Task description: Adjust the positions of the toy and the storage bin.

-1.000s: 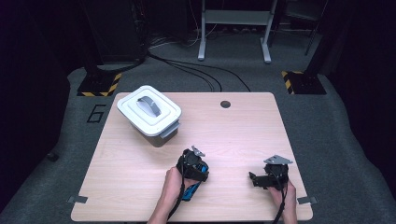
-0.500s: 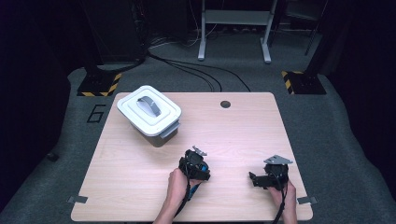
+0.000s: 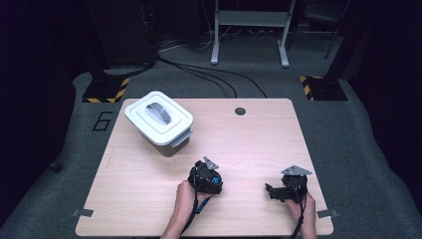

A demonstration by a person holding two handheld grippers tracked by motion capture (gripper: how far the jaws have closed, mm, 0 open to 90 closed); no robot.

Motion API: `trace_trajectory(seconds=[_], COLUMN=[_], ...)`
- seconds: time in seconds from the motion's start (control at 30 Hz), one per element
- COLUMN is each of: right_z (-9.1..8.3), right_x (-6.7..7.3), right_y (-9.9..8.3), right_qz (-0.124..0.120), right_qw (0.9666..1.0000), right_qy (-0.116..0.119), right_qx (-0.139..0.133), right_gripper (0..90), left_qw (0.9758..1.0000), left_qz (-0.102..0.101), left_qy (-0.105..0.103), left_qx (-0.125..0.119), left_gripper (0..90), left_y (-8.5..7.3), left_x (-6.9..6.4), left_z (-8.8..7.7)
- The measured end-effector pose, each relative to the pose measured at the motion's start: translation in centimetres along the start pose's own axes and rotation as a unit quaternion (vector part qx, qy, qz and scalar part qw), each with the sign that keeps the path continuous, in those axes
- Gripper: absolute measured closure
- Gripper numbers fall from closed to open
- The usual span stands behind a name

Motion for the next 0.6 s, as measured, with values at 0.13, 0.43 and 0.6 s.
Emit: trace_trajectory(seconds=[0.13, 0.43, 0.6], right_z=[0.0, 0.0, 0.0], right_x=[0.0, 0.0, 0.0], right_y=[0.0, 0.0, 0.0], right_qz=[0.0, -0.003, -0.003], right_qw=[1.0, 1.0, 1.0], right_qy=[0.0, 0.0, 0.0], right_qx=[0.0, -0.001, -0.001], right_gripper=[0.0, 0.0, 0.0], left_qw=[0.9997, 0.9943, 0.9895], left_qz=[-0.007, -0.027, -0.028], left_qy=[-0.003, -0.007, -0.007], left_qx=[-0.024, -0.103, -0.142], left_gripper=[24.9, 25.0, 25.0], left_y=[-0.5, -1.1, -1.5], left_x=[1.0, 2.0, 2.5], left_z=[-1.2, -4.3, -5.7])
Point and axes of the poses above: each handheld gripper's, and its own axes: z roughly forward along the jaws, y roughly out of its top, x roughly to its left, the point moved 3 cm from there along z, roughly forward along the jaws, and after that the axes turned 1 degree about x, right-handed, at the moved point
